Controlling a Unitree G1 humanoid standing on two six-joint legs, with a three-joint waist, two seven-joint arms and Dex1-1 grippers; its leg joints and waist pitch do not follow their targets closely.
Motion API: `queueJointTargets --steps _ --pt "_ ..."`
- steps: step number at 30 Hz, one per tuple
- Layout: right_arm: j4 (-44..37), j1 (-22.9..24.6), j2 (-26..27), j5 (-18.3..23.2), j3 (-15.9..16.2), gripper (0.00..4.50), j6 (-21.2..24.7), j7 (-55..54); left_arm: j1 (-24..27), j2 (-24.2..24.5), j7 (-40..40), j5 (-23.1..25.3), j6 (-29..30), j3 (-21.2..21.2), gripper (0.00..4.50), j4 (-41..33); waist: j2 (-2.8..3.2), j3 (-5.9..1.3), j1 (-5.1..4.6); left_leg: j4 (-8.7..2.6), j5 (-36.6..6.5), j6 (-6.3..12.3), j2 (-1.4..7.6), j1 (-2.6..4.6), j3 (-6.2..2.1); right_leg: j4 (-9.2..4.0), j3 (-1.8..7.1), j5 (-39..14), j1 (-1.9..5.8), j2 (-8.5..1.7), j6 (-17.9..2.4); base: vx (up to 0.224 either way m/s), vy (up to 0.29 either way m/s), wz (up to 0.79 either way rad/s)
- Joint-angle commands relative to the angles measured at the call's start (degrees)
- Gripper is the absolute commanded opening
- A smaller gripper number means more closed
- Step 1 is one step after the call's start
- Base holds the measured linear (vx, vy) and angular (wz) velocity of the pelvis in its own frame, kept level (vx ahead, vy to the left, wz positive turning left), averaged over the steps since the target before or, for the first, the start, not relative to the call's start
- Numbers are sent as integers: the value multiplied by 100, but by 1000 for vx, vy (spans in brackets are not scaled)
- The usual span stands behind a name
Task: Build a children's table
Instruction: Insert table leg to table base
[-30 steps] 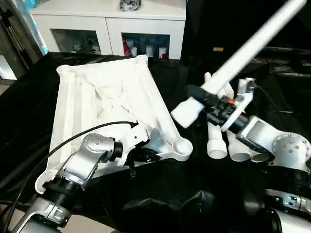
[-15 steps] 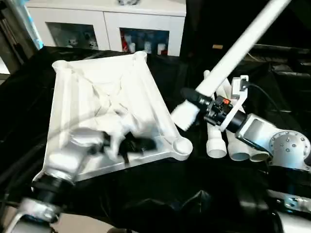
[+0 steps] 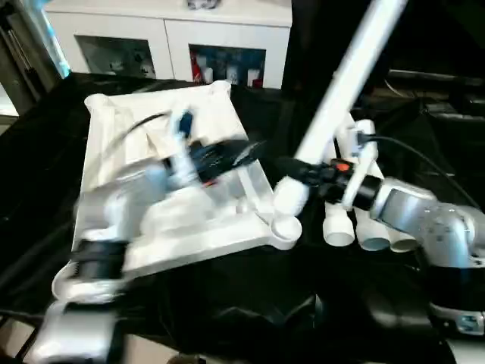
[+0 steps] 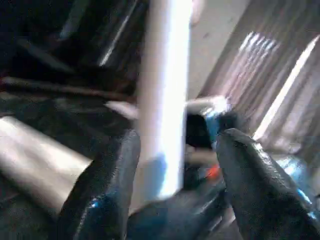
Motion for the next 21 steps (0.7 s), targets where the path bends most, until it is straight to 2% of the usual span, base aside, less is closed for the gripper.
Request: queueJointTargets --steps 1,3,4,10,11,13,15,17,19,21 --pt "-147 -113 -14 -85 49 189 -109 46 -85 -14 161 -145 112 97 315 -134 -35 -413 32 -285 -111 297 256 66 -76 -344 266 793 384 -438 -1588 0 0 0" --pt "-164 -110 19 -144 141 189 -157 46 -116 -169 342 -178 144 117 318 -165 -32 -416 30 -283 -142 303 258 73 -84 -348 264 722 388 -437 -1540 0 0 0" --pt "-162 -109 35 -178 187 189 -193 59 -130 -227 405 -161 112 111 336 -176 -38 -412 27 -281 -150 309 256 73 -80 -359 265 670 384 -430 -1506 0 0 0" --pt "-121 -103 53 -308 345 189 -304 115 -171 -319 568 -26 44 -1 373 -131 -39 -414 43 -284 -85 323 272 82 -91 -344 262 718 374 -428 -1463 0 0 0" --pt "-108 -117 51 -424 445 189 -382 151 -229 -341 889 290 -78 -127 375 26 -55 -418 45 -282 -80 329 269 82 -89 -342 262 736 380 -428 -1457 0 0 0" --pt "-102 -133 50 -483 497 189 -414 162 -279 -352 1086 500 -194 -188 375 157 -60 -421 51 -277 -80 352 272 84 -93 -344 267 721 383 -441 -1404 0 0 0" --pt "-90 -180 11 -664 662 189 -503 180 -374 -401 1367 653 -305 -185 375 290 -90 -422 50 -274 -67 356 267 87 -91 -350 268 702 386 -434 -1358 0 0 0" --pt "-79 -214 -6 -793 763 189 -575 181 -428 -444 1550 737 -379 -175 375 325 -75 -420 64 -275 -32 328 286 85 -96 -335 267 723 374 -447 -1388 0 0 0" --pt "-64 -247 -1 -872 820 189 -622 155 -451 -453 1609 787 -445 -189 375 321 -95 -418 78 -270 -26 341 276 79 -90 -331 270 717 376 -450 -1411 0 0 0" --pt "-30 -334 40 -1014 904 189 -717 98 -572 -593 2025 781 -493 -10 348 372 -116 -420 87 -263 -25 353 276 81 -83 -323 274 725 376 -455 -1416 0 0 0"
